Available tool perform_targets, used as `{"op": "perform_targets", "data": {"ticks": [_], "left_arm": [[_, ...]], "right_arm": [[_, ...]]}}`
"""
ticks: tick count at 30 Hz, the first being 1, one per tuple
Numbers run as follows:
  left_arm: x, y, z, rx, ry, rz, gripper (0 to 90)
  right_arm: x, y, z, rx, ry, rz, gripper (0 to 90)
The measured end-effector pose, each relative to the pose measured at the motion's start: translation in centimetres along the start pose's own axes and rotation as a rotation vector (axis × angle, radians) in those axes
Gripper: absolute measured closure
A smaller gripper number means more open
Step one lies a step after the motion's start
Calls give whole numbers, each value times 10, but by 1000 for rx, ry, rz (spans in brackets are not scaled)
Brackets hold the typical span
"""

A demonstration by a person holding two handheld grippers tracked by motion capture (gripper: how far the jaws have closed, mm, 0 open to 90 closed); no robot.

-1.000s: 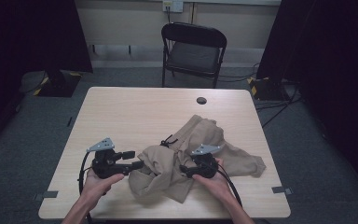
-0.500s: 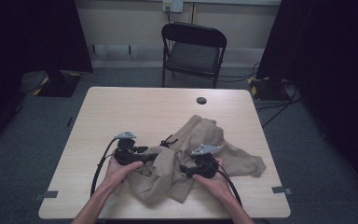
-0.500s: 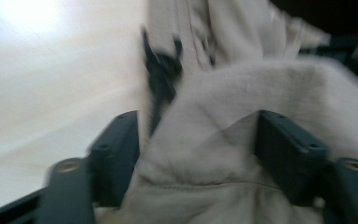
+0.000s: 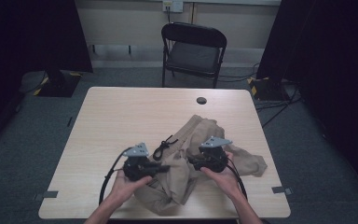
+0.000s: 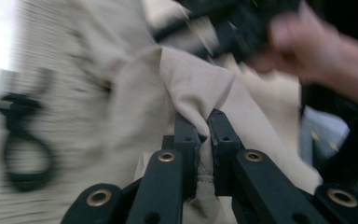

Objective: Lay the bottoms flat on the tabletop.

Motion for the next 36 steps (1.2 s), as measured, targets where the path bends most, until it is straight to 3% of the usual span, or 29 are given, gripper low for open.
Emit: {"op": "perform_targets", "data": {"ticks": [2, 7, 9, 12, 16, 17, 21, 24, 26, 27, 28, 29, 30, 33, 36], "left_arm": [[18, 9, 15, -7, -50, 23, 841], [39, 5, 39, -36, -136, -11, 831], [42, 3, 43, -75, -132, 6, 811], [34, 5, 39, -92, -116, 41, 702], [9, 7, 25, -87, -36, 70, 650], [0, 5, 21, -96, -18, 85, 657], [-25, -13, 18, -129, 35, 42, 620], [-40, -37, 24, -177, 60, -33, 639], [-45, -52, 31, -239, 70, -71, 703], [-44, -56, 35, -274, 65, -73, 732], [-41, -55, 40, -289, 45, -49, 768], [-35, -51, 44, -268, 16, -40, 785], [-27, -46, 49, -229, -23, -58, 796], [-11, -45, 58, -254, -90, -88, 743], [-6, -52, 62, -261, -107, -122, 759]], "right_arm": [[-3, 4, -5, 16, 14, 3, 381], [4, 1, -18, 18, 45, -14, 390], [15, -2, -18, 4, 23, -20, 388], [34, -1, -10, -1, -37, -11, 388], [49, 0, 12, 10, -146, -38, 410], [51, 0, 16, 7, -139, -39, 411], [45, 0, 22, 11, -153, -38, 417], [41, -2, 27, 6, -143, -33, 424], [38, -3, 30, 5, -139, -20, 424], [36, -3, 32, 4, -139, -16, 424], [35, -4, 33, 9, -144, -13, 424], [34, -4, 34, 3, -141, -15, 424], [33, -5, 35, 7, -140, -17, 424], [31, -5, 37, 13, -131, -24, 424], [30, -7, 38, 17, -126, -19, 425]]}}
Point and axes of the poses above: each handheld gripper's, and its own axes: x roughly forward along the jaws, z roughly out of its underside, y roughly to its right, the point moved 8 cm from there along x, roughly forward along the jaws, and after that the axes turned 4 degrees about -y, right-handed, at the moved point
